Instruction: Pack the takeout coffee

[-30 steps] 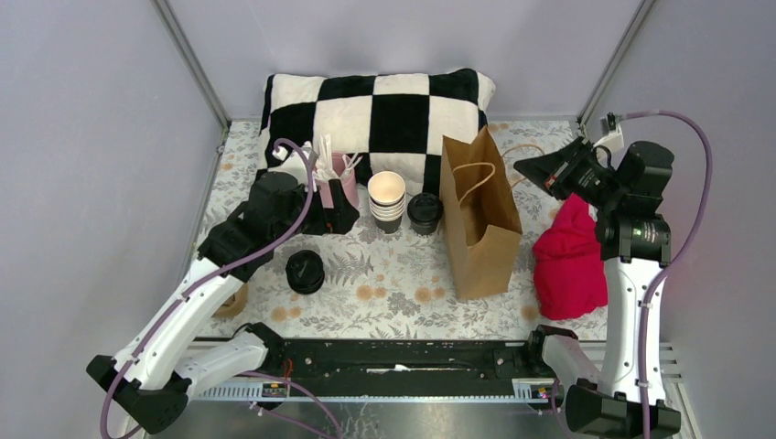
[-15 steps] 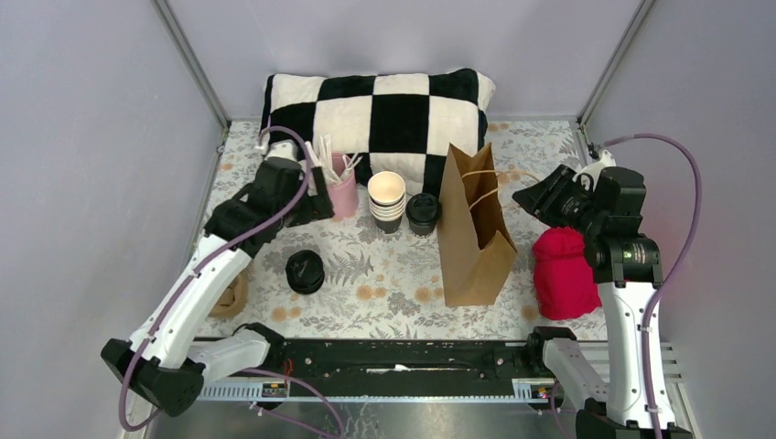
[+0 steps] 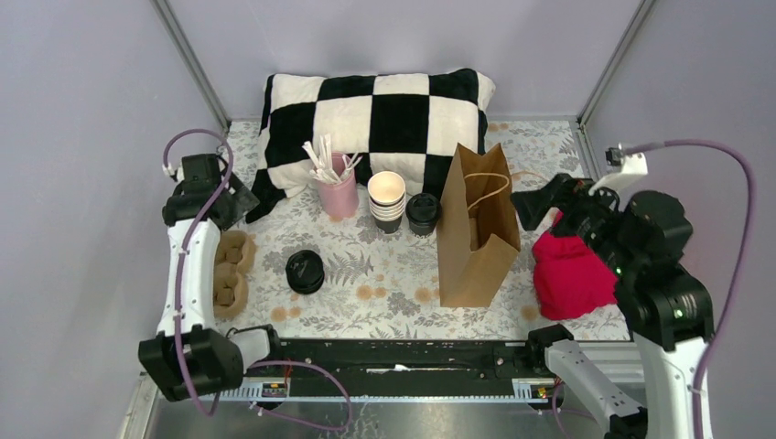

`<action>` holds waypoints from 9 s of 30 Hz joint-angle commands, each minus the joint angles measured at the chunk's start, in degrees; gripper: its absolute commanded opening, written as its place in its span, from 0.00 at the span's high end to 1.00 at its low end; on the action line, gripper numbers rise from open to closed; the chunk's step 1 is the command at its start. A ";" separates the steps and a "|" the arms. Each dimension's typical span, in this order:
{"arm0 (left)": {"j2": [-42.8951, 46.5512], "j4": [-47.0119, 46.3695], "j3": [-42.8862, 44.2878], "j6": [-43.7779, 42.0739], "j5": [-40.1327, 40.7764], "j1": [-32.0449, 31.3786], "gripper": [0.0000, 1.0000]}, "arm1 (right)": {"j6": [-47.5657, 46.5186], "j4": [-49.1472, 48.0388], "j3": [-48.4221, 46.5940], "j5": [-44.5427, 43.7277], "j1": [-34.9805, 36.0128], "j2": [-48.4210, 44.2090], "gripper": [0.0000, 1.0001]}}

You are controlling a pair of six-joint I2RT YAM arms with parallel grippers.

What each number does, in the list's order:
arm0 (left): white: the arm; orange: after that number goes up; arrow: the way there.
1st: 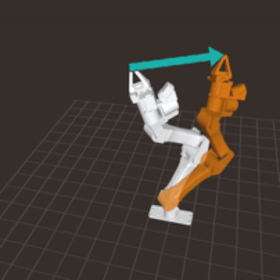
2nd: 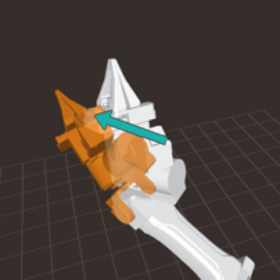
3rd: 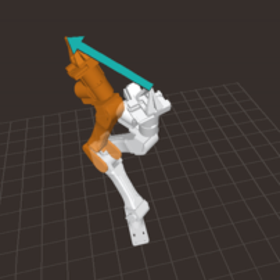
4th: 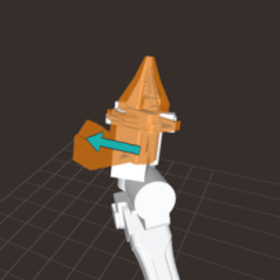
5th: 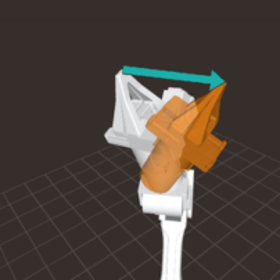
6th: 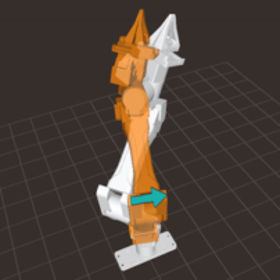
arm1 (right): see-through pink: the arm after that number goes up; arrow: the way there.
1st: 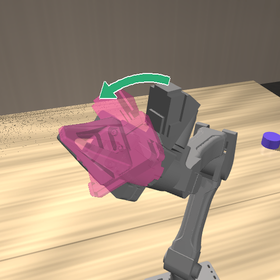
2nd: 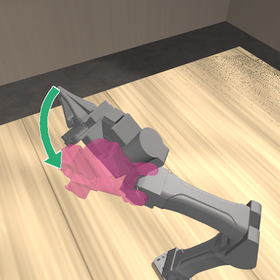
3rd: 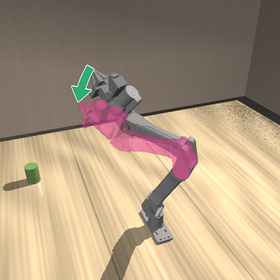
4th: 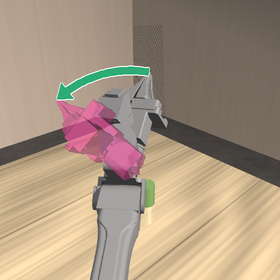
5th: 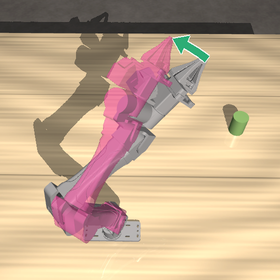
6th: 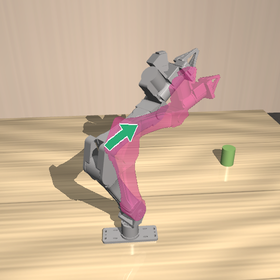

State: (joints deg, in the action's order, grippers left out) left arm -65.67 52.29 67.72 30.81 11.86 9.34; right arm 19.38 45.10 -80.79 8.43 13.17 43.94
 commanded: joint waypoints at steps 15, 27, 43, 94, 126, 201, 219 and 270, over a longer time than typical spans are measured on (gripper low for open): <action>-18.15 -7.04 -3.41 -8.16 -6.65 4.89 0.44 | -6.99 3.13 -1.13 -11.30 10.22 -5.20 0.00; -19.81 -9.60 -5.63 -8.04 -2.40 4.89 0.58 | -8.06 2.71 -0.61 -13.53 11.78 -5.20 0.00; -16.89 -11.00 -8.46 -8.40 -1.01 4.81 0.78 | -7.52 2.15 0.00 -12.64 11.96 -5.04 0.00; -11.28 4.55 3.68 -6.13 12.28 -1.00 1.00 | -7.42 1.92 1.19 -10.92 12.00 -4.01 0.00; 8.06 -21.32 24.27 1.46 -40.13 -8.31 1.00 | -10.62 1.79 -4.63 -13.91 12.05 0.78 0.00; 0.62 -95.95 0.76 97.24 -44.64 -7.85 1.00 | -60.49 -83.76 6.40 30.65 25.63 29.62 0.72; 7.60 -60.85 -2.57 51.51 -48.81 -8.33 0.01 | -33.88 -54.32 3.95 -20.10 25.62 13.34 1.00; -36.85 -14.05 42.60 -2.38 35.25 -85.56 0.45 | -24.11 -19.18 -10.72 -32.62 25.60 -4.13 1.00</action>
State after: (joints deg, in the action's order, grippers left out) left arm -101.73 38.26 107.04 30.79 43.05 -76.51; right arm -5.43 25.28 -89.21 -26.63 38.63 40.47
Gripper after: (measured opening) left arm 0.599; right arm 0.011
